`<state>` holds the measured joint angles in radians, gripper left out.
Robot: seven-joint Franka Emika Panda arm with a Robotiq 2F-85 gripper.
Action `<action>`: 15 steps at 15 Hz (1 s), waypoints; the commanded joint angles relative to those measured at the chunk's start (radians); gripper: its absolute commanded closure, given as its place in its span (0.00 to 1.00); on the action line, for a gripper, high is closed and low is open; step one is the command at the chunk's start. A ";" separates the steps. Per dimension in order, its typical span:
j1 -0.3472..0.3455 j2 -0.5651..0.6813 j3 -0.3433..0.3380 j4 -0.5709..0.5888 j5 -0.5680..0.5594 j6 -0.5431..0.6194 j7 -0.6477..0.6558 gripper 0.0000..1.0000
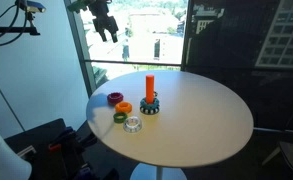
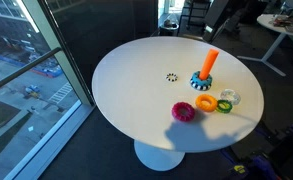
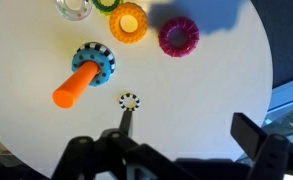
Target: Place the red ring on the stack
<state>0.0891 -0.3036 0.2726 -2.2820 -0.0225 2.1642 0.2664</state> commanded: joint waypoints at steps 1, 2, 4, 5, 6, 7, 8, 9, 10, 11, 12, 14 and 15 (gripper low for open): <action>0.020 0.002 -0.018 0.003 -0.007 -0.003 0.006 0.00; 0.020 0.002 -0.018 0.004 -0.007 -0.003 0.006 0.00; 0.020 0.002 -0.018 0.004 -0.007 -0.003 0.006 0.00; 0.019 0.014 -0.019 0.016 -0.003 -0.011 0.007 0.00; 0.019 0.028 -0.019 0.027 -0.002 -0.019 0.008 0.00; 0.019 0.045 -0.019 0.036 -0.003 -0.023 0.014 0.00; 0.021 0.059 -0.021 0.044 0.000 -0.032 0.009 0.00; 0.023 0.080 -0.024 0.055 0.007 -0.048 0.003 0.00; 0.026 0.099 -0.028 0.065 0.016 -0.066 -0.006 0.00; 0.028 0.120 -0.033 0.076 0.025 -0.088 -0.014 0.00; 0.029 0.141 -0.038 0.085 0.027 -0.110 -0.015 0.00; 0.029 0.186 -0.047 0.102 0.026 -0.156 -0.012 0.00; 0.027 0.207 -0.050 0.106 0.017 -0.167 -0.001 0.00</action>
<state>0.1061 -0.1690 0.2470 -2.2340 -0.0102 2.0623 0.2656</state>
